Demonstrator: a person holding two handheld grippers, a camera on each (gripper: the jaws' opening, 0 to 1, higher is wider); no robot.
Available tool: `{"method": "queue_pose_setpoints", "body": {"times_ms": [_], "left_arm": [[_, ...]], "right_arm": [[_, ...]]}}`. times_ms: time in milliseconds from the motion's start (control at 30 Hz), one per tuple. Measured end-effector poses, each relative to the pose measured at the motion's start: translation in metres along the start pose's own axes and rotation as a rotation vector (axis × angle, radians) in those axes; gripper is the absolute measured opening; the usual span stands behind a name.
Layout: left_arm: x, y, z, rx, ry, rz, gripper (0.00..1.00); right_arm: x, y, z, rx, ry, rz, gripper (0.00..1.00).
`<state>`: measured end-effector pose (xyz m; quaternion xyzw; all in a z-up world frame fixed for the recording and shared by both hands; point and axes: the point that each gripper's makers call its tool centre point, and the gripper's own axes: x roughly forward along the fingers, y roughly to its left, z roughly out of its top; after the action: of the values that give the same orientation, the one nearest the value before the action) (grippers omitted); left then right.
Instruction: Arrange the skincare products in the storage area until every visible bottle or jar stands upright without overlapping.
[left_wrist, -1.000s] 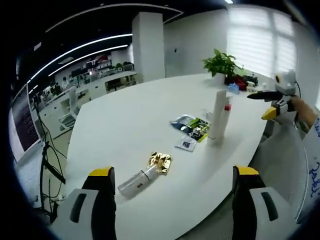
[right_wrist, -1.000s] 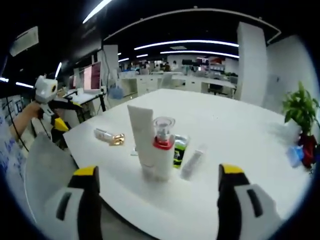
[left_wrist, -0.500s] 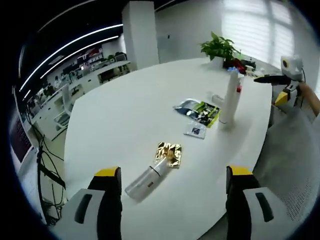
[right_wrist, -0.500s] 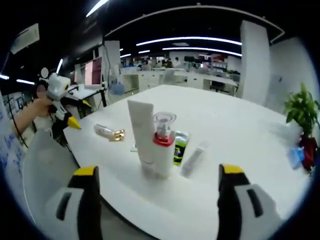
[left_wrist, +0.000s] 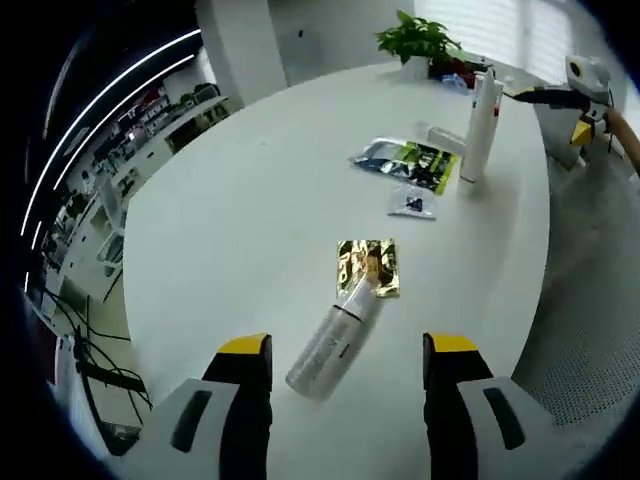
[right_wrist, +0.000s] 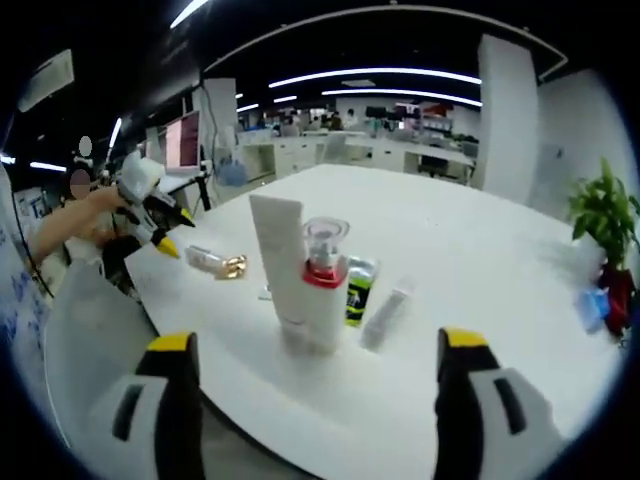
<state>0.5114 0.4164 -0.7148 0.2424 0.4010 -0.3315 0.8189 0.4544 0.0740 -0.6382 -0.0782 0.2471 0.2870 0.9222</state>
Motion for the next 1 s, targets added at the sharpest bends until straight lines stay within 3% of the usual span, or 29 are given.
{"method": "queue_pose_setpoints", "body": {"times_ms": [467, 1000], "left_arm": [[0.034, 0.001, -0.019, 0.112, 0.153, -0.090, 0.48], [0.048, 0.002, -0.028, 0.155, 0.219, -0.138, 0.26]], "right_arm": [[0.001, 0.003, 0.001, 0.006, 0.005, 0.003, 1.00], [0.002, -0.002, -0.002, -0.009, 0.013, 0.003, 1.00]]}}
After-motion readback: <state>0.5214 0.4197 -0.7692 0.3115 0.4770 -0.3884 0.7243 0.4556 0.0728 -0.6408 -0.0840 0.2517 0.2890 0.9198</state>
